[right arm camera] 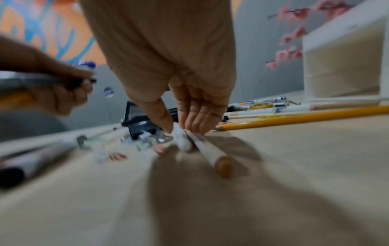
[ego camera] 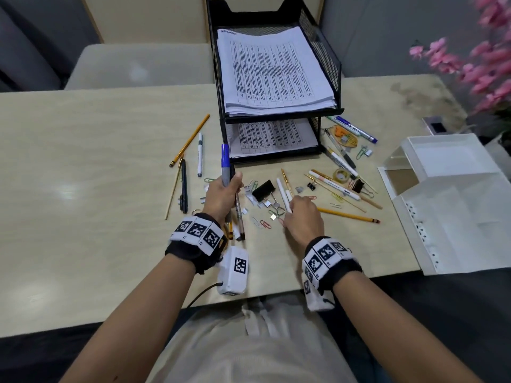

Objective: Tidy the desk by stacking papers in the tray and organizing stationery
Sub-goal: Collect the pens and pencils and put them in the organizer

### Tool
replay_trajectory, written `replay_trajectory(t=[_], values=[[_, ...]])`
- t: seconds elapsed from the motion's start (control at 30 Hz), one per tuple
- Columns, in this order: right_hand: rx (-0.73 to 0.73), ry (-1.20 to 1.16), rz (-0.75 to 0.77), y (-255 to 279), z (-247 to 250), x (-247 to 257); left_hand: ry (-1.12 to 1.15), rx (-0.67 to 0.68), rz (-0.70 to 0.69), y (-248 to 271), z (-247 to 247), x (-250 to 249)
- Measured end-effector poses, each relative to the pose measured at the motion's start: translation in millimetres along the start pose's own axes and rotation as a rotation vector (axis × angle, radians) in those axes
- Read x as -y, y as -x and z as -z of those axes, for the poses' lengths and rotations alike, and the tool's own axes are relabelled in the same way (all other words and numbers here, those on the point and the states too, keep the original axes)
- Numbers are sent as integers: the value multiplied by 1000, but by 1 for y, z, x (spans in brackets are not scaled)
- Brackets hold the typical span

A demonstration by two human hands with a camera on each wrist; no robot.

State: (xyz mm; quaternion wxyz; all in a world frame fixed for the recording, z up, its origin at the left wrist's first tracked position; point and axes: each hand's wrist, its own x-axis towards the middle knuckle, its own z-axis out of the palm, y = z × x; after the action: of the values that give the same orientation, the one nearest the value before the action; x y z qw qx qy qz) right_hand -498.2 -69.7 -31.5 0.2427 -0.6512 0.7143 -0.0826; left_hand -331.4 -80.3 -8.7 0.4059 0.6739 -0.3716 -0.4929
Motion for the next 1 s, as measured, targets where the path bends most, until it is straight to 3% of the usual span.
replay_trajectory(t=[0.2,0.3,0.4,0.53,0.73,0.87,1.0], values=[[-13,313,92,-5,-1,0,-75,10,-10,-3,-9,1],[57,383,121,-6,2,1,-41,21,3,-3,-18,-4],[123,167,25,-12,16,-4,-42,17,-13,-4,-32,-12],[77,-348,-100,-21,56,-26,-8,64,-61,-3,-65,-37],[-294,-659,-120,-27,174,-97,73,278,-204,9,-169,-109],[-488,-519,-185,-34,229,-175,49,410,-305,24,-260,-149],[-464,-351,-308,-36,246,-238,-47,530,-340,35,-341,-158]])
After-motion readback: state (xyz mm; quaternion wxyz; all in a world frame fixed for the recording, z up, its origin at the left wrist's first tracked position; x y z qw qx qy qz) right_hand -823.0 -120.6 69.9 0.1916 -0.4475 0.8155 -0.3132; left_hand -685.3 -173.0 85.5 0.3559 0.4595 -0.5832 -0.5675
